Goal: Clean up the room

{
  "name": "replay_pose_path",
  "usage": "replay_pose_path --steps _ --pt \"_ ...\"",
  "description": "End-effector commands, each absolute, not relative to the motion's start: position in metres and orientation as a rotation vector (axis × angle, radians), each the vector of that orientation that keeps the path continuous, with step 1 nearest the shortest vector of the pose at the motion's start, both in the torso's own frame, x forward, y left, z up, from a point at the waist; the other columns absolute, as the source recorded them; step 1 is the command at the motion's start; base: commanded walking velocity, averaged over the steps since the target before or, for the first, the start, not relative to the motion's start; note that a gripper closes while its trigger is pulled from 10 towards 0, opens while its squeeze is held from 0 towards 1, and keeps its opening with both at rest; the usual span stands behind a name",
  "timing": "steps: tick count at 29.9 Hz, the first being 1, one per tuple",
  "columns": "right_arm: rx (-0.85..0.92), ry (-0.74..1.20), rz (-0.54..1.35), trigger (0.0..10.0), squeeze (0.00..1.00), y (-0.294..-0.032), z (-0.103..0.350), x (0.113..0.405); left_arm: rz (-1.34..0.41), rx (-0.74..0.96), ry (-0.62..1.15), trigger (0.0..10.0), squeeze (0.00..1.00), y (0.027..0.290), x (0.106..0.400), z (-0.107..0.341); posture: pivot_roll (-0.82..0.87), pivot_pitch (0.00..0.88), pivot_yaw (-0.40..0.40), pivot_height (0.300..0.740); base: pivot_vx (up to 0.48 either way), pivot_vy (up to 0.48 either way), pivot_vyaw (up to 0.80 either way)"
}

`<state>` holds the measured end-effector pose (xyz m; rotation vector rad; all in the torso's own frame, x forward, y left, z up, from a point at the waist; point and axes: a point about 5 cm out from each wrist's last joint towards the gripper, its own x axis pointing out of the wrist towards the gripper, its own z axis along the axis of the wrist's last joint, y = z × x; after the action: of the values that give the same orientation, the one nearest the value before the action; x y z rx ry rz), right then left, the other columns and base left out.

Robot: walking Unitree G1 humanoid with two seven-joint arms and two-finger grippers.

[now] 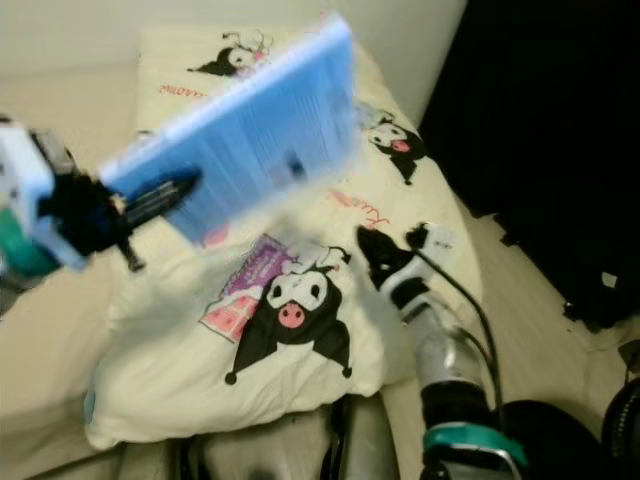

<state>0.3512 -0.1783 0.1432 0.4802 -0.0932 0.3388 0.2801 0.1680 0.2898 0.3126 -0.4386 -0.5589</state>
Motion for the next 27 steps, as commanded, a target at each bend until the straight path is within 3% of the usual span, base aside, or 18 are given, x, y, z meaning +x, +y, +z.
replay_pose_path --steps 1,6,13,21,27 --pt "0.446 -0.152 0.341 10.0 0.0 -0.171 0.15 0.347 -0.376 0.308 -0.408 10.0 0.0 0.179 0.291 0.278 0.1 0.11 0.004 0.585 0.0 0.0 0.0" --pt "0.382 -0.264 0.358 10.0 0.0 -0.144 0.171 0.331 -0.132 0.107 -0.312 10.0 0.0 0.193 0.305 0.247 0.09 0.088 0.004 0.585 0.0 0.0 0.0" --pt "0.344 -0.283 0.33 10.0 0.0 -0.129 0.169 0.322 -0.092 0.02 -0.212 10.0 0.0 0.185 0.311 0.22 0.07 0.07 0.008 0.585 0.0 0.0 0.0" --pt "0.195 -0.148 0.029 10.0 0.0 -0.157 0.114 0.315 -0.071 0.21 -0.113 10.0 0.0 0.174 0.313 0.174 0.05 0.005 0.016 0.61 0.0 0.0 0.0" --pt "0.101 -0.036 -0.091 10.0 0.0 -0.176 0.083 0.301 -0.137 0.254 -0.05 10.0 0.0 0.163 0.308 0.148 0.04 0.0 0.024 0.635 0.0 0.0 0.0"
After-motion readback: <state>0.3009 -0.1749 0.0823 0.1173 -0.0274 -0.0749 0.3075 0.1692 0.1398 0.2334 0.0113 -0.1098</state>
